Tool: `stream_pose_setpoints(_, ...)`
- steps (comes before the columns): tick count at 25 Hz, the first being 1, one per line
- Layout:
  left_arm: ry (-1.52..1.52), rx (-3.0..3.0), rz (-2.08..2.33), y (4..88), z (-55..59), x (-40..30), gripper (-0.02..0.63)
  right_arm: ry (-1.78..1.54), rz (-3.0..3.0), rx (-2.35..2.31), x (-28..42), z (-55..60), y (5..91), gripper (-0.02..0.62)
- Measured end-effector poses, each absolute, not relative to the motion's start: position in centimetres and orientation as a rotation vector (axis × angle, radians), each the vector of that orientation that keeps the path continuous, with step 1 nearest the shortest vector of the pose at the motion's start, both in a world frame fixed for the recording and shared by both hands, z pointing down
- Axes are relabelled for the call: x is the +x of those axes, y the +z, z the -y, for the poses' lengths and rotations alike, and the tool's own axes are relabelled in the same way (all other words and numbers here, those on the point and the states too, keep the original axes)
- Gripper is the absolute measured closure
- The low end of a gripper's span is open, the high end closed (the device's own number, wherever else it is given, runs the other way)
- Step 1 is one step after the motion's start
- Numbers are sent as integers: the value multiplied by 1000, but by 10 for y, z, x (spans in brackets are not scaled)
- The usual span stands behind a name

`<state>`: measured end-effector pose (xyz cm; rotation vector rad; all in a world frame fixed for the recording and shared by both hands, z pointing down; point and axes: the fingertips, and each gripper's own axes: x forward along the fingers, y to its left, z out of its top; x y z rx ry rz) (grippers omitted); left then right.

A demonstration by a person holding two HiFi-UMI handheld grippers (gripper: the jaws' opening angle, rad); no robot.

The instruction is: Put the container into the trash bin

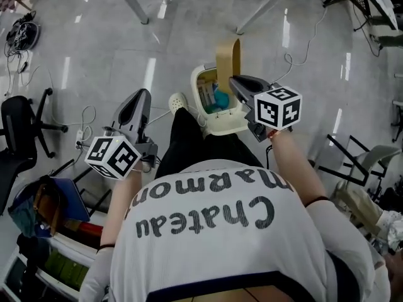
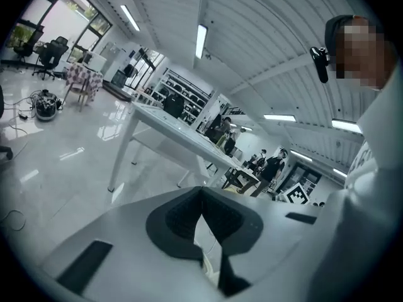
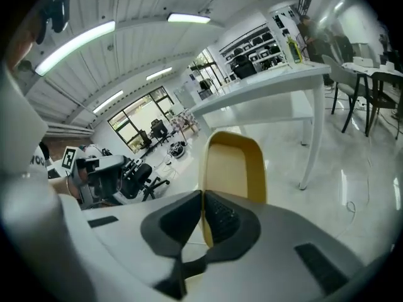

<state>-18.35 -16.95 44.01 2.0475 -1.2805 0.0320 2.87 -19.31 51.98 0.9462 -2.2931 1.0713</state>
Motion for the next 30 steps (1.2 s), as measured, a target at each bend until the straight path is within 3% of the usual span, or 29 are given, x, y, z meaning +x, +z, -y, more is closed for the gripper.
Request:
stream_pose_setpoints(15,126,1987,1133,518,195,-179,583,1145,1926,611,3,171,689,556)
stream_pose_setpoints(30,183,1890,1101,576,179,-177,583,1204,1603,528,28,127,803,557)
